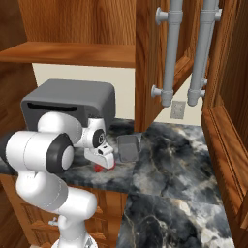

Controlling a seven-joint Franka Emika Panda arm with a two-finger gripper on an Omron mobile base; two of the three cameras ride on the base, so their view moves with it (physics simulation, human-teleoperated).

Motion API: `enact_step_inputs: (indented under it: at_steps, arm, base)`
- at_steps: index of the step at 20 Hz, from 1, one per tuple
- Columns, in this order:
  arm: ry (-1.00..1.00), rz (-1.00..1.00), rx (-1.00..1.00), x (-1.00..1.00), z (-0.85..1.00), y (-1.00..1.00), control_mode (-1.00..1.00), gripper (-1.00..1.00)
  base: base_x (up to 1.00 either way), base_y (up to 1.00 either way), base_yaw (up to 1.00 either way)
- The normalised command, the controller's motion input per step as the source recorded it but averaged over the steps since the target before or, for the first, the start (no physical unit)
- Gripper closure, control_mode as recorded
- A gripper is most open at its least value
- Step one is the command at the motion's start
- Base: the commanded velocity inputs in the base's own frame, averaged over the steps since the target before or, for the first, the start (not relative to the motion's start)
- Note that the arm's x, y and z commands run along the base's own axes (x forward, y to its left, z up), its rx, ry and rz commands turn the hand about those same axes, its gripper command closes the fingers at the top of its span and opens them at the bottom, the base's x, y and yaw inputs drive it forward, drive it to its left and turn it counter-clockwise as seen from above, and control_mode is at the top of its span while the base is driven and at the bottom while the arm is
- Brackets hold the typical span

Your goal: Retrieve the tupperware from the cabinet, then place the raw meat into the tupperware to avoid contamination.

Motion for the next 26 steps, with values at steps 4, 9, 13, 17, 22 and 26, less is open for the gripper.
enact_step_inputs:
  at_steps: [4,9,13,17,22,26]
  arm:
    - [0.0,-0.05,0.0,0.0,-0.19,0.0,-1.0,-1.0]
    - [0.0,-0.02,0.0,0.01,-0.14,0.03,-1.0,1.0]
    - [0.0,-0.01,-0.03,0.02,-0.12,0.03,-1.0,1.0]
    - [-0.02,0.0,-0.03,0.0,-0.07,0.01,-1.0,1.0]
    - [-0.11,-0.07,0.0,-0.03,0.4,0.0,-1.0,1.0]
    - [-0.16,-0.11,0.0,-0.07,0.74,0.0,-1.0,1.0]
  base:
    - [0.0,0.0,0.0]
    - [0.0,0.0,0.0]
    - [0.0,0.0,0.0]
    - [0.0,0.0,0.0]
    - [0.0,0.0,0.0]
    - [0.0,0.0,0.0]
